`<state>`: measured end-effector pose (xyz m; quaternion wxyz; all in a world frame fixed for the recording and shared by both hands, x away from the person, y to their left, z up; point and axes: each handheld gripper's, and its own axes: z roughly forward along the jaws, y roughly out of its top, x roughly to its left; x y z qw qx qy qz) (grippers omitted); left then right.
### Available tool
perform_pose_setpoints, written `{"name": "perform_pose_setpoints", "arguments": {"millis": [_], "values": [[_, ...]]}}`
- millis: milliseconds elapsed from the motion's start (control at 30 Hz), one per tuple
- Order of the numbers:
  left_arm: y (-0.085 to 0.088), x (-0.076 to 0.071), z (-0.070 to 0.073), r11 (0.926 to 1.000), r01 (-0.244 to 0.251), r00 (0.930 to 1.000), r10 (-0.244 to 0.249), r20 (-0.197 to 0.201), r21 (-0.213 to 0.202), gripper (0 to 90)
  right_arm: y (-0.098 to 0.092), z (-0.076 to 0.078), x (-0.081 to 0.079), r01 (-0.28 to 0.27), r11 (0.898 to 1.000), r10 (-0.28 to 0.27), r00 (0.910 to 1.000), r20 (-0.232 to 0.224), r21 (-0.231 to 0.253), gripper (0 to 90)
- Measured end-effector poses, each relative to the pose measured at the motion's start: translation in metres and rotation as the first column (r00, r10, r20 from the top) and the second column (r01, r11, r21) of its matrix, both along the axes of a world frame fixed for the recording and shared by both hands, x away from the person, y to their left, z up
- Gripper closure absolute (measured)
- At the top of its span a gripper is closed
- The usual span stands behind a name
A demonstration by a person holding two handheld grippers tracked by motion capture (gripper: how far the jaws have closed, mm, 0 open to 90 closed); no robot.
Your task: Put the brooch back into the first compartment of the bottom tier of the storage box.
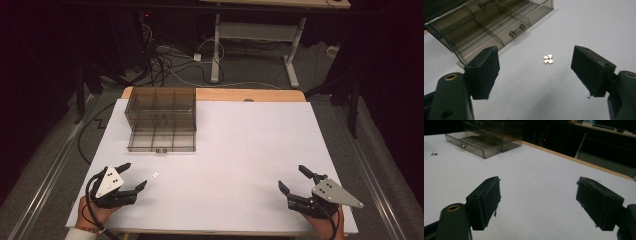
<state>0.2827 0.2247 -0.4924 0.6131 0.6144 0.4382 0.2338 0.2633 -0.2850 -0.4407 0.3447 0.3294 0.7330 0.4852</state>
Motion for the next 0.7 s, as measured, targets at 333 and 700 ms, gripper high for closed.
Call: {"name": "perform_pose_setpoints", "arguments": {"millis": [333,700], "values": [[-0.005,0.005,-0.005,0.9991,0.037,0.9948,-0.034,-0.096,0.021,23.2,0.003,-0.004,0.000,-0.009,1.000,0.009,0.9998,-0.020,-0.018,21.5],[-0.009,0.012,-0.009,0.9988,0.046,0.9834,-0.042,-0.176,0.019,39.8,0.010,-0.011,0.005,-0.038,0.998,0.034,0.9976,-0.060,-0.060,23.5]]}}
